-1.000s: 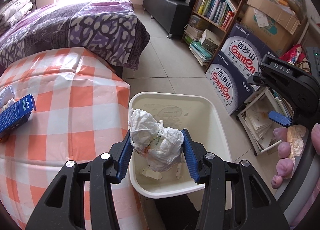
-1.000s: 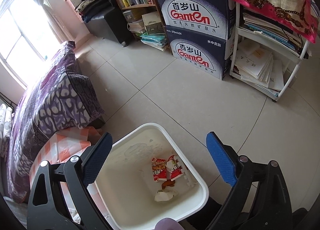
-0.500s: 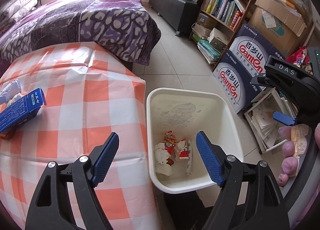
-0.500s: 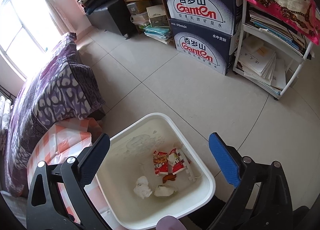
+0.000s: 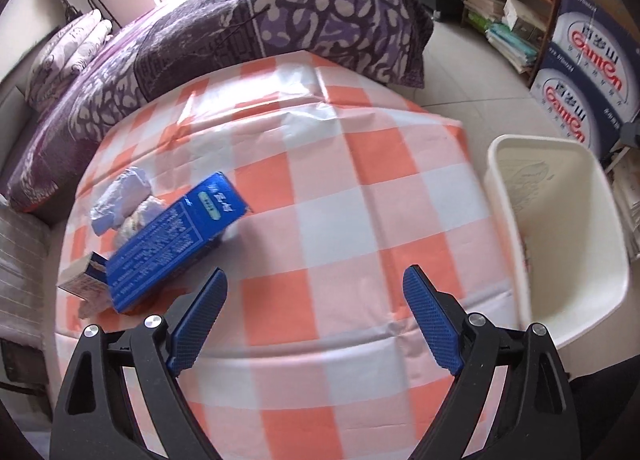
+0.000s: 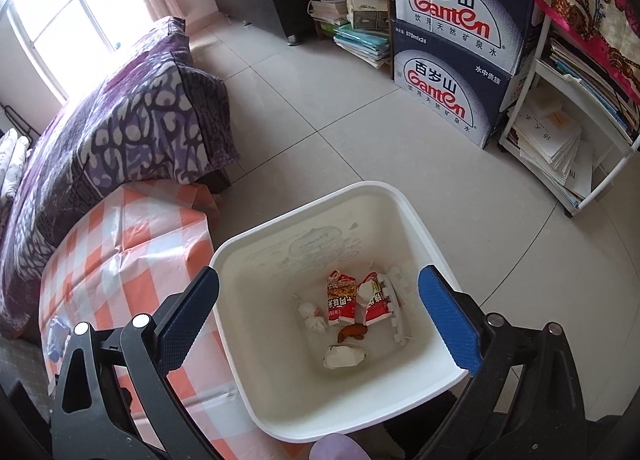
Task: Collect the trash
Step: 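Grasp the blue medicine box with the left tool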
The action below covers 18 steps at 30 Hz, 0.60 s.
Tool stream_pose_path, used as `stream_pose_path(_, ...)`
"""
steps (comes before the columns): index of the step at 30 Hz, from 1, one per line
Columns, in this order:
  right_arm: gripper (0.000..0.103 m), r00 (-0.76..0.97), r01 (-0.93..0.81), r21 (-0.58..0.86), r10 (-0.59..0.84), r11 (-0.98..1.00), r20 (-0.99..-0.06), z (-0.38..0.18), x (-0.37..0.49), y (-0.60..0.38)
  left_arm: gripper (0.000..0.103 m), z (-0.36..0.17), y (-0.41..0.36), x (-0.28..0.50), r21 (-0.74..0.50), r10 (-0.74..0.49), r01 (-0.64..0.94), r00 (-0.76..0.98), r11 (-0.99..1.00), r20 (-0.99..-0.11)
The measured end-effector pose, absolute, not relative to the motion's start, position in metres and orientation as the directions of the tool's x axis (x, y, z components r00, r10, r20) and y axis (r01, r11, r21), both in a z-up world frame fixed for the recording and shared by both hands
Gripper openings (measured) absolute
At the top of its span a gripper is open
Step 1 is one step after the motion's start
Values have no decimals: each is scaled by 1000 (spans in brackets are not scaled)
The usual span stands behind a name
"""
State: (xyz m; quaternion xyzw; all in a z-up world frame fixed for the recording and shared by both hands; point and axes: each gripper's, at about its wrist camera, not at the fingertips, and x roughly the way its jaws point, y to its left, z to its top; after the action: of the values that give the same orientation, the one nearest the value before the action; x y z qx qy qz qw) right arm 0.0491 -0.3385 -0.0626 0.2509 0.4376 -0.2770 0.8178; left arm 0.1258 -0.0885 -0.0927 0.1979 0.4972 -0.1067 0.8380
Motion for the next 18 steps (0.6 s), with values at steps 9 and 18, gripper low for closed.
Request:
stream_pose_path(9, 96, 449, 594, 131, -192, 794, -873, -72, 73, -299, 87, -126, -43, 174, 545, 283, 460, 522, 701, -805)
stream_pose_path(18, 96, 444, 535, 118, -160, 836, -882, -79, 86, -268, 82, -149, -3, 205, 439, 239, 526, 406, 728, -882)
